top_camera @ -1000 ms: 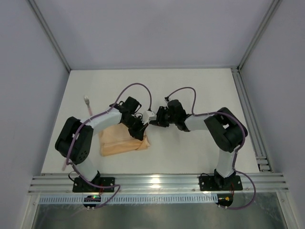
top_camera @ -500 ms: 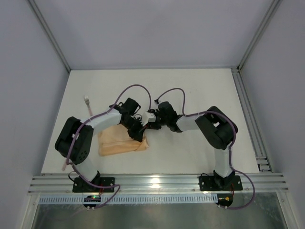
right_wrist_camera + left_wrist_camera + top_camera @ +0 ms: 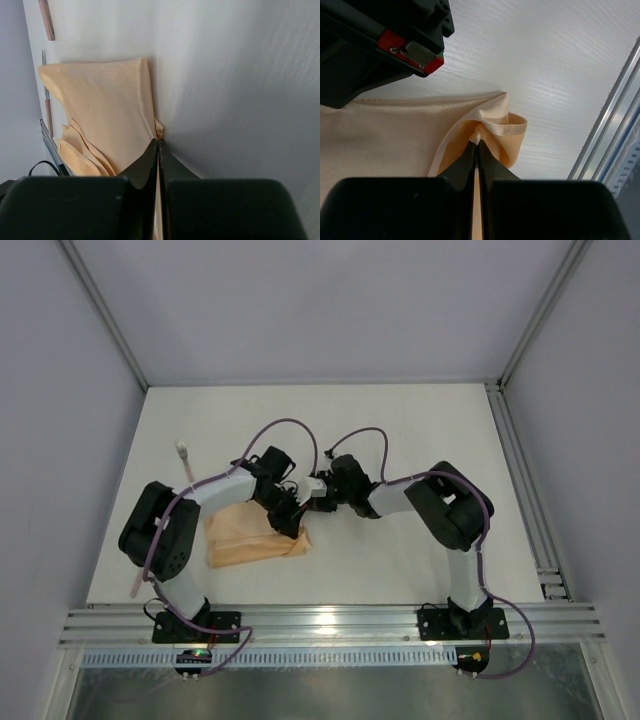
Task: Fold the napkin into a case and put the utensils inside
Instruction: Pick up the 2/3-rectangle-folded napkin from the center of the board.
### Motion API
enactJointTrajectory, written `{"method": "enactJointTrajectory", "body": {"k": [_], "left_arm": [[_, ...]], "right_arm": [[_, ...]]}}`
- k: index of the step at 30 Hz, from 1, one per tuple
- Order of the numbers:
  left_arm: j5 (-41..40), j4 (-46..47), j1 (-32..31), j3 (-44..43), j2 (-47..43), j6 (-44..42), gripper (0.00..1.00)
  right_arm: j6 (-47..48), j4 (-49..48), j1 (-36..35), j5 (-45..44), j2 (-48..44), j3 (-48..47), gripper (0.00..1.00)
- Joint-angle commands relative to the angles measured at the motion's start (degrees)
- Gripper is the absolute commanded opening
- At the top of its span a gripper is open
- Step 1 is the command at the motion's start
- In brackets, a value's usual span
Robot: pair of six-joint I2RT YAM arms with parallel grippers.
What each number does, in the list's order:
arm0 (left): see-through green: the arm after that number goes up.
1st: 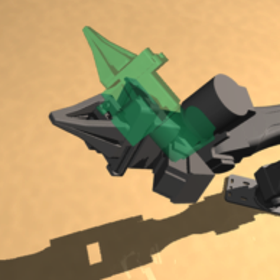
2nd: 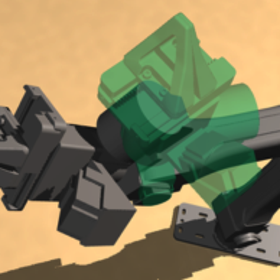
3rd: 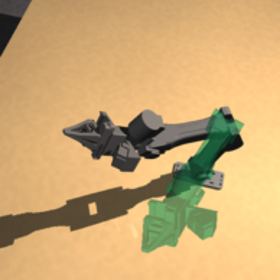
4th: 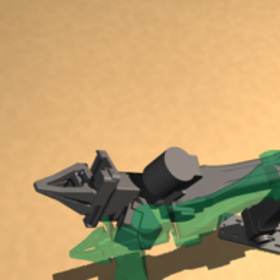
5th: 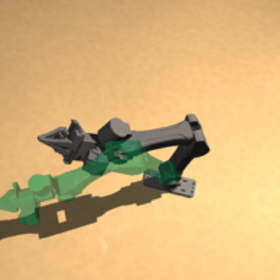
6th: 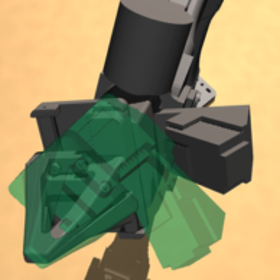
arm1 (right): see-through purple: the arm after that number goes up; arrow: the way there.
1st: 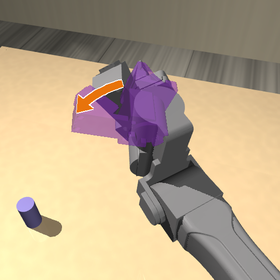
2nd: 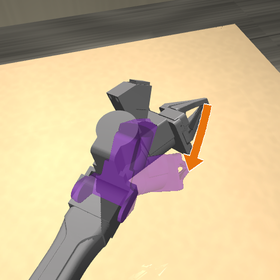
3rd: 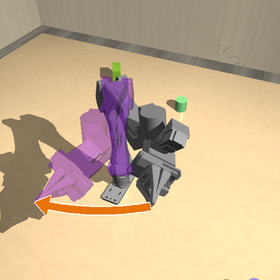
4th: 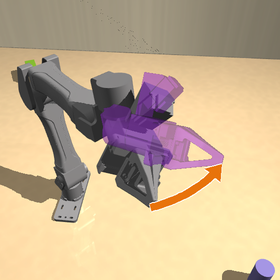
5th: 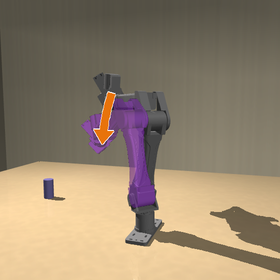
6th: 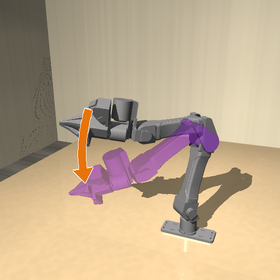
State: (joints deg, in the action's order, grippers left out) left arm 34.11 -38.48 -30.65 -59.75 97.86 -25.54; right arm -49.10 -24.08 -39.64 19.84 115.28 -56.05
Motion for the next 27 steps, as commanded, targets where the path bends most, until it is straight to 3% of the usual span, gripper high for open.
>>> {"method": "enactJointTrajectory", "body": {"k": [1,4,7,10,15,22,27], "left_arm": [[1.3,-1.3,0.3,-0.3,1.3,-1.5,0.00],[2.3,-1.5,0.4,0.2,0.7,-2.2,0.00],[3.3,-1.7,0.8,0.7,0.0,-3.1,0.00],[3.7,-1.9,1.0,0.7,0.0,-3.2,0.00],[4.2,-1.9,1.0,0.9,0.0,-3.4,0.00],[4.3,-1.8,1.0,0.8,0.0,-3.5,0.00],[3.9,-1.9,1.1,0.8,0.6,-3.2,0.00]], "right_arm": [[-0.3,-1.3,-0.1,-1.1,0.2,-1.2,0.03],[0.6,-0.1,0.0,-0.1,-0.8,-2.0,0.05],[0.7,0.3,0.2,-0.4,-0.9,-2.5,0.16],[0.0,-0.2,0.3,-0.8,-0.1,-3.0,0.17],[-2.0,-0.5,0.6,-3.0,1.2,-3.2,0.16],[-2.8,-0.9,0.7,-3.3,1.8,-3.7,0.03],[-2.2,-1.6,0.7,-2.1,1.5,-4.1,0.03]]}}
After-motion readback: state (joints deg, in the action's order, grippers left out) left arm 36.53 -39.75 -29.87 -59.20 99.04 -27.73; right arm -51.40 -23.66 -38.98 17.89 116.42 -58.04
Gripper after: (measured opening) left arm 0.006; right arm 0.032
